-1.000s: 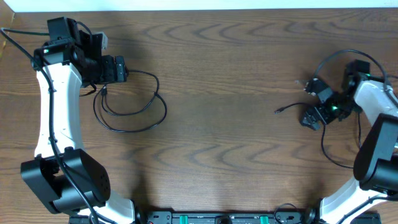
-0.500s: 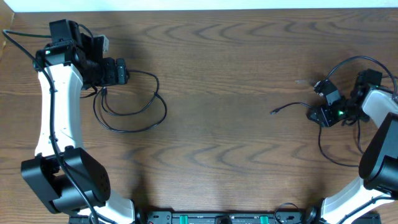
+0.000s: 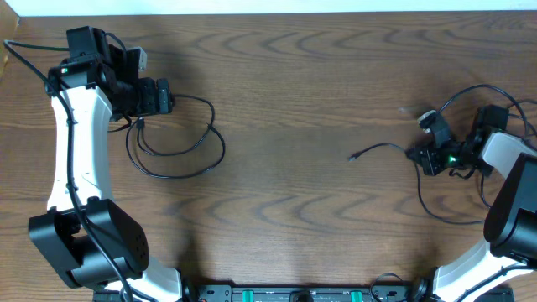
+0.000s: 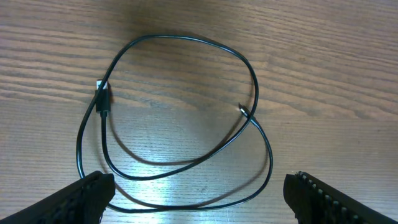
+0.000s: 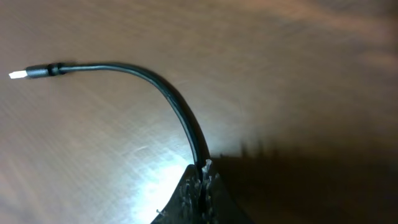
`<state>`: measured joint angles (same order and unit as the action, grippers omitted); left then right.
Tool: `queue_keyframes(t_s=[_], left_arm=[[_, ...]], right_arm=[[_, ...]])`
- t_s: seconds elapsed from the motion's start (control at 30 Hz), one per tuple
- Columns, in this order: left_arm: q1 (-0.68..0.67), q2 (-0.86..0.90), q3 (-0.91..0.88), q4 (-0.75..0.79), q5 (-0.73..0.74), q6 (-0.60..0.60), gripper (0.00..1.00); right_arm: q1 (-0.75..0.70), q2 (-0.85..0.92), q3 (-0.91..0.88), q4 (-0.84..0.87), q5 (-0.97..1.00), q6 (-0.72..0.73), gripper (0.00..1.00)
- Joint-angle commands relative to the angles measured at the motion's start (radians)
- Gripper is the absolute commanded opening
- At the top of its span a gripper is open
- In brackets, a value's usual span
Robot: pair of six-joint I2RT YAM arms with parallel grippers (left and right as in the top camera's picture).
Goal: Untangle cables
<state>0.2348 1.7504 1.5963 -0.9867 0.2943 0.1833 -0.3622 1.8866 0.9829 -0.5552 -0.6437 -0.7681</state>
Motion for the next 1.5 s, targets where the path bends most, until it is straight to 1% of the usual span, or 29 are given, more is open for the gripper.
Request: queue_keyframes(t_s=[0.0,0.07,0.13,0.2,0.27,0.33,0.4,0.47,0.57,0.7,0.77,0.9,0.93,0.97,1.1,1.13,1.17,1.2,1.23,1.27,1.33,1.37,1.47], left_arm=[[0.003,-0.012,-0.005,0.000,0.016,-0.006,0.93],[0.003,-0.012,-0.005,0.000,0.016,-0.006,0.93],[0.003,-0.012,-0.005,0.000,0.016,-0.006,0.93],[0.003,-0.012,-0.005,0.000,0.016,-0.006,0.93],[0.003,-0.012,-0.005,-0.001,0.016,-0.006,0.93],[0.003,-0.012,-0.005,-0.003,0.019,-0.006,0.93],[0.003,-0.012,-0.005,-0.004,0.037,-0.006,0.93],[0.002,-0.012,-0.005,-0.003,0.038,-0.006,0.93],[0.002,-0.012,-0.005,-0.004,0.037,-0.006,0.93],[0.002,-0.012,-0.005,-0.004,0.037,-0.006,0.93],[0.002,-0.012,-0.005,-0.004,0.037,-0.006,0.93],[0.002,-0.012,-0.005,-0.004,0.038,-0.006,0.93],[0.002,-0.012,-0.005,-0.006,0.038,-0.006,0.93],[0.002,-0.012,-0.005,-0.008,0.037,-0.006,0.93],[0.002,-0.012,-0.005,-0.013,0.037,-0.006,0.93],[0.002,-0.012,-0.005,-0.014,0.037,-0.006,0.93],[0.002,-0.012,-0.005,-0.014,0.037,-0.006,0.93],[0.002,-0.012,-0.005,-0.014,0.037,-0.006,0.93],[0.002,-0.012,-0.005,-0.014,0.037,-0.005,0.93],[0.002,-0.012,-0.005,-0.012,0.037,-0.005,0.93],[0.001,-0.012,-0.005,-0.010,0.038,-0.006,0.93],[-0.001,-0.012,-0.005,-0.006,0.038,-0.006,0.93],[-0.006,-0.012,-0.005,-0.004,0.038,-0.006,0.93]], right_arm=[[0.010,-0.042,0.050,-0.015,-0.097,0.053,0.01],[0.010,-0.109,0.113,-0.003,-0.070,0.166,0.01],[0.010,-0.177,0.181,-0.014,-0.039,0.228,0.01],[0.009,-0.232,0.234,-0.022,-0.015,0.259,0.01],[0.007,-0.314,0.319,-0.024,0.072,0.301,0.01],[0.001,-0.345,0.357,-0.021,0.134,0.300,0.01],[-0.021,-0.365,0.388,-0.001,0.264,0.296,0.01],[-0.060,-0.362,0.395,0.004,0.323,0.252,0.01],[-0.194,-0.330,0.395,-0.008,0.310,0.231,0.01],[-0.401,-0.303,0.395,-0.034,0.184,0.230,0.01],[-0.451,-0.303,0.395,-0.060,0.130,0.228,0.01],[-0.422,-0.303,0.395,-0.093,0.111,0.220,0.01],[-0.396,-0.303,0.395,-0.100,0.063,0.221,0.89],[-0.381,-0.303,0.395,-0.110,0.024,0.221,0.99],[-0.324,-0.303,0.395,-0.159,-0.140,0.220,0.99],[-0.304,-0.299,0.395,-0.184,-0.224,0.187,0.99],[-0.293,-0.298,0.395,-0.203,-0.254,0.146,0.99],[-0.269,-0.296,0.395,-0.248,-0.275,0.071,0.99],[-0.246,-0.293,0.394,-0.278,-0.261,0.029,0.99],[-0.219,-0.287,0.394,-0.293,-0.222,0.018,0.99],[-0.167,-0.267,0.391,-0.290,-0.135,0.034,0.99],[-0.118,-0.242,0.388,-0.286,-0.069,0.038,0.99],[-0.028,-0.172,0.380,-0.288,-0.006,0.037,0.99]])
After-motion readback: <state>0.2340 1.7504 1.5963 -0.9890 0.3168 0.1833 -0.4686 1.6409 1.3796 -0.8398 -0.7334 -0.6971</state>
